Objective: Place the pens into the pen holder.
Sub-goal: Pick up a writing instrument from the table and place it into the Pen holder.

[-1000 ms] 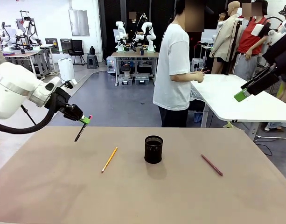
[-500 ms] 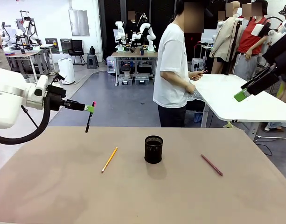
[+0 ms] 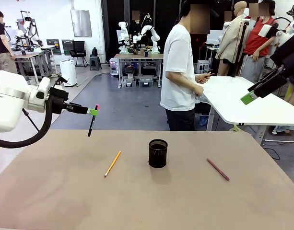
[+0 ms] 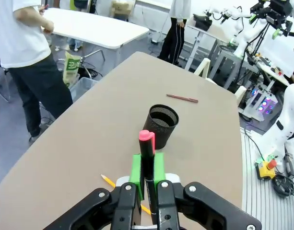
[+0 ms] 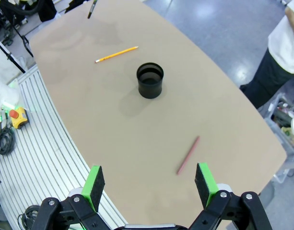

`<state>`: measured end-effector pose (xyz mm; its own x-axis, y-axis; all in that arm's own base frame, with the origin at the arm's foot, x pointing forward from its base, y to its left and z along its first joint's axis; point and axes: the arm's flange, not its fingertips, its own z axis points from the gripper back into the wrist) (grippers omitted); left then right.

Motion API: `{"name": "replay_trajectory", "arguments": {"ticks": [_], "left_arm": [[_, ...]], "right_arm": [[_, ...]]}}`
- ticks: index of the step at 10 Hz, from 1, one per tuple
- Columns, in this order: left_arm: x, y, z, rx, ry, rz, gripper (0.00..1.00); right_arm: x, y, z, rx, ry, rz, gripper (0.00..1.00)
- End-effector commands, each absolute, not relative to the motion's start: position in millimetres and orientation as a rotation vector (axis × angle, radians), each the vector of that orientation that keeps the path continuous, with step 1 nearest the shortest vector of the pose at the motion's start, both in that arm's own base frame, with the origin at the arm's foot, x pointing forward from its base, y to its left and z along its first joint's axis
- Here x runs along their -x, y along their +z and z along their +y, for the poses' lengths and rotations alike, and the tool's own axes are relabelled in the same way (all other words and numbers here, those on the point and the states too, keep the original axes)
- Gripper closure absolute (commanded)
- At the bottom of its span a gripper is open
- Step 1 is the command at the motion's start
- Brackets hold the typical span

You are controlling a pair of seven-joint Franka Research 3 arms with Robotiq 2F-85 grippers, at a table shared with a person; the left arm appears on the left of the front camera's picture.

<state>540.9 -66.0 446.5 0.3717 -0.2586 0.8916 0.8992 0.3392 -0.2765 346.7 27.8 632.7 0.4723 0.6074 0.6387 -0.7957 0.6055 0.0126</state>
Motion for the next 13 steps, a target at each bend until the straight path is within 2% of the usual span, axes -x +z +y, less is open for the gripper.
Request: {"name": "replay_trajectory", "arguments": {"ticks": [1, 2, 5, 7, 10, 13], "left_arm": [[-540.1, 444.3, -74.6, 0.846, -0.952, -0.962, 1.00], [-538.6, 442.9, -86.0, 0.821, -1.028, -1.024, 1.00], [-539.1, 430.1, -124.6, 0.919, -1.158, -1.085, 1.00], [-542.8, 425.4, -143.3, 0.960, -1.243, -1.199, 1.00], [-553.2, 416.9, -174.8, 0.958, -1.264, -1.334, 1.00], [-559.8, 401.1, -200.9, 0.987, -1.246, -1.333, 1.00]], "right_arm": [[-345.7, 633.5, 27.8, -0.345, 0.881, -0.643, 0.00], [-345.7, 633.5, 27.8, -0.345, 0.881, -0.643, 0.00], [-345.7, 633.5, 27.8, -0.345, 0.881, -0.643, 0.00], [-345.7, 633.5, 27.8, -0.345, 0.881, -0.643, 0.00], [-345.7, 633.5, 27.8, -0.345, 0.881, -0.643, 0.00], [-345.7, 633.5, 27.8, -0.345, 0.881, -0.643, 0.00]]}}
